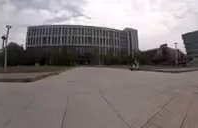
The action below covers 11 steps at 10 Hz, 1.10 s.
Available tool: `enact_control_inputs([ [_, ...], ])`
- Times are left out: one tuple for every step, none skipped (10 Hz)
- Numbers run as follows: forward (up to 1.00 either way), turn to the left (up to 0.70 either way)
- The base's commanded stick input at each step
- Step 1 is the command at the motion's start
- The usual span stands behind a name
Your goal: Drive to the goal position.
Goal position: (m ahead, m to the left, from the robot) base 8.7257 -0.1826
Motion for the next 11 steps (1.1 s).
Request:
enact_control_inputs([
  [0.7, 0.0],
  [0.7, 0.0],
  [0.7, 0.0],
  [0.7, 0.0],
  [0.7, 0.0],
  [0.7, 0.0],
  [0.7, 0.0],
  [0.7, 0.0],
  [0.7, 0.0],
  [0.7, 0.0],
  [0.7, 0.0],
])
